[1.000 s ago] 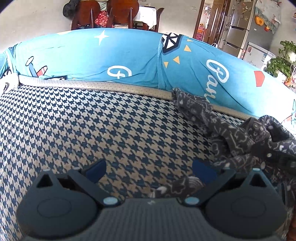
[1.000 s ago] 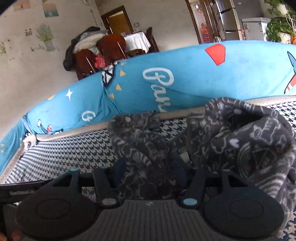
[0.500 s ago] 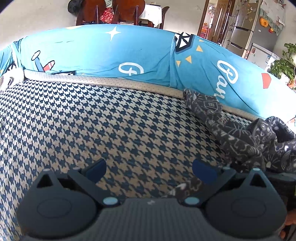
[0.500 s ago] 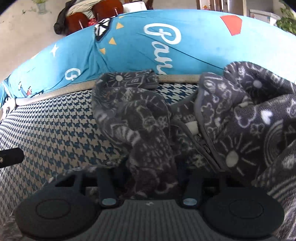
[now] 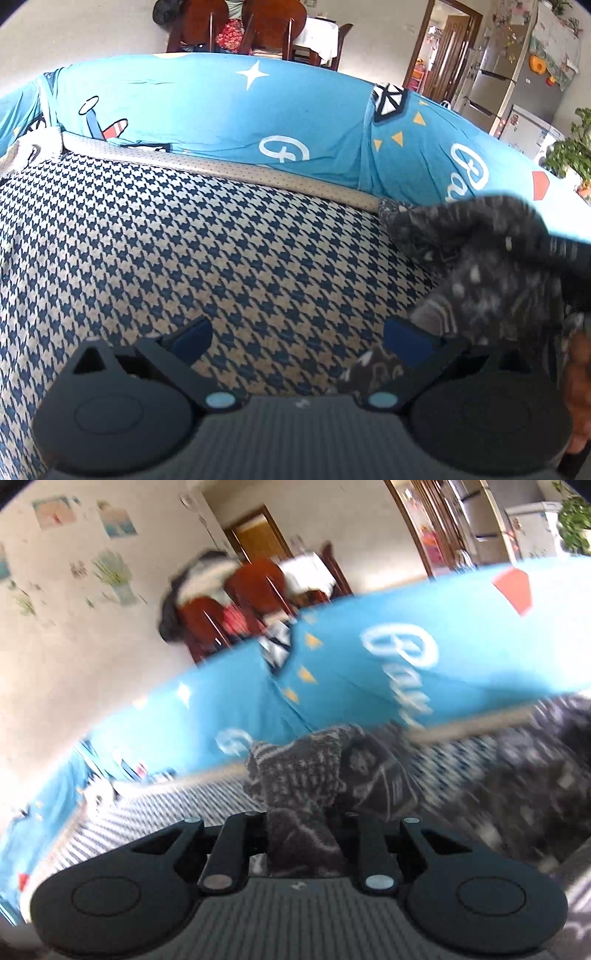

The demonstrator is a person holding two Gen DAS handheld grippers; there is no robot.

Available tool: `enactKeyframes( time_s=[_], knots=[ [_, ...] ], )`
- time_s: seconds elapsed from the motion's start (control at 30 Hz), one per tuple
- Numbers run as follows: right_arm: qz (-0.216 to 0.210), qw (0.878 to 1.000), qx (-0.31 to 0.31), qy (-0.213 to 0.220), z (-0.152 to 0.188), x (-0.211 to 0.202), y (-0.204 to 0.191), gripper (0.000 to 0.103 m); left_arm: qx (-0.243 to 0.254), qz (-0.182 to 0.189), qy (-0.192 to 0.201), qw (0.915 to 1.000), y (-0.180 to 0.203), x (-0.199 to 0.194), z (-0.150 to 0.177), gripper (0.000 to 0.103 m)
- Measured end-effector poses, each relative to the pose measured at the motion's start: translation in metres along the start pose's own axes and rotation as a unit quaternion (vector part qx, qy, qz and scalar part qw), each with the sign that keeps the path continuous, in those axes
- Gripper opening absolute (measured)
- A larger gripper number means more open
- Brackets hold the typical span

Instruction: Fold clothes

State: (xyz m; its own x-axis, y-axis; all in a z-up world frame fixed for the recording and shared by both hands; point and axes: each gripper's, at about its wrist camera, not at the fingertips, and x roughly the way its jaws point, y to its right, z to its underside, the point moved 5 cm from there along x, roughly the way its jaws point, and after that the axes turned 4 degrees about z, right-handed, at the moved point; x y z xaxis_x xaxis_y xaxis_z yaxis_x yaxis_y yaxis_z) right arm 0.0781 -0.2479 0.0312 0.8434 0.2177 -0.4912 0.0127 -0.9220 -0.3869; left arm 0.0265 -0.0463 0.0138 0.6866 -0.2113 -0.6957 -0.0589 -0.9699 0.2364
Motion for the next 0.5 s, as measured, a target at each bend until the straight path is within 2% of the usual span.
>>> enactKeyframes(
  time_s=[0.23, 0.33, 0.43, 0.5],
  knots=[
    [-0.065, 0.996, 0.003, 0.063, -0.027, 0.015, -0.046, 0.021, -0.022, -0.022, 0.016, 0.9994, -0.019, -0.003, -0.010, 0.103],
    [-0.097, 0.993, -0.006, 0.065, -0.024, 0.022, -0.063, 0.025, -0.030, -0.036, 0.022, 0.9987, -0.028, -0.003, -0.014, 0.103],
    [-0.082, 0.996, -0.037, 0.004, -0.011, 0.045, -0.073, 0.035, -0.037, -0.047, 0.017, 0.9980, -0.035, 0.000, -0.013, 0.103],
    [-0.042, 0.997, -0.056, -0.041, 0.000, 0.057, -0.073, 0.037, -0.041, -0.047, 0.015, 0.9979, -0.037, 0.002, -0.013, 0.103]
  ],
)
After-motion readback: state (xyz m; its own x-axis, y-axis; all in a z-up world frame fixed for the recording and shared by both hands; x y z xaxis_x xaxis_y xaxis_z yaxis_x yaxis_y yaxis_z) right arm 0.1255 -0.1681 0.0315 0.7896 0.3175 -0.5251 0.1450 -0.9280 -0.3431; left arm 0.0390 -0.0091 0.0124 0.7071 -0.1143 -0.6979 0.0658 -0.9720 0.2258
